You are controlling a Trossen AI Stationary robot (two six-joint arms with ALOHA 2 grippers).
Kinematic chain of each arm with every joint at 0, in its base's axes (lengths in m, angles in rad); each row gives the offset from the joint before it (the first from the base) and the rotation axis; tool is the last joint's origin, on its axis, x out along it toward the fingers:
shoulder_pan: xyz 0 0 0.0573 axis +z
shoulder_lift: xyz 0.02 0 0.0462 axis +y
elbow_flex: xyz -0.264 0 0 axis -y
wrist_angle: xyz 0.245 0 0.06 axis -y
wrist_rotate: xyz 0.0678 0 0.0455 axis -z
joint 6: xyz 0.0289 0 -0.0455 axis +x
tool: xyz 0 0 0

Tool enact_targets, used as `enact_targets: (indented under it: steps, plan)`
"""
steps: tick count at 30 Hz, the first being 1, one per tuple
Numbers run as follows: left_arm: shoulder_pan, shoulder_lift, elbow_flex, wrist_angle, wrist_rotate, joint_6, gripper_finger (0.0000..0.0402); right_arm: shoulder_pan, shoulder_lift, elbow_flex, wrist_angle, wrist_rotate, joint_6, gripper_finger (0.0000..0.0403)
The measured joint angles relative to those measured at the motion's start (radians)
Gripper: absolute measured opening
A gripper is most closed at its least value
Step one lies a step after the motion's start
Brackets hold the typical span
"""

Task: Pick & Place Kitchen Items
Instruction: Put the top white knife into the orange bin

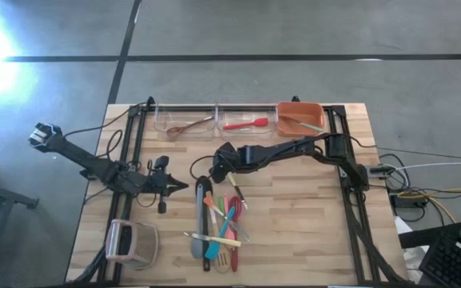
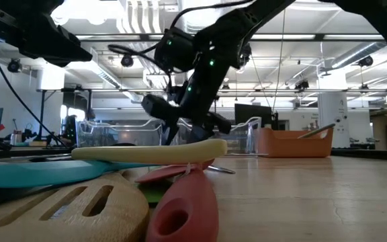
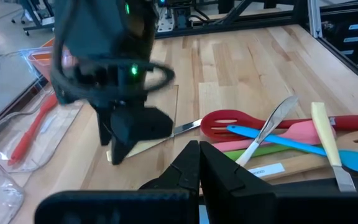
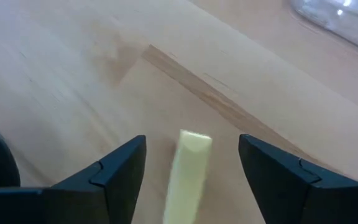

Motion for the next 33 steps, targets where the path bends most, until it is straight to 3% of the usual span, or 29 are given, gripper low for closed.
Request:
enact_targets:
  steps: [8,22,33]
  plan:
    - [0.000,0.000,0.000,0.000,0.000,0.001,0.0012,0.015,0.097,0.076,-0.059,0.024,-0.006,0.0236]
    - [0.000,0.000,0.000,-0.011,0.000,-0.016,0.0012,0.030,0.109,0.145,-0.178,0.046,0.000,0.0201]
    - [0.000,0.000,0.000,-0.012,0.001,-0.020,0.0012,0.031,0.107,0.125,-0.180,0.046,-0.002,0.0134]
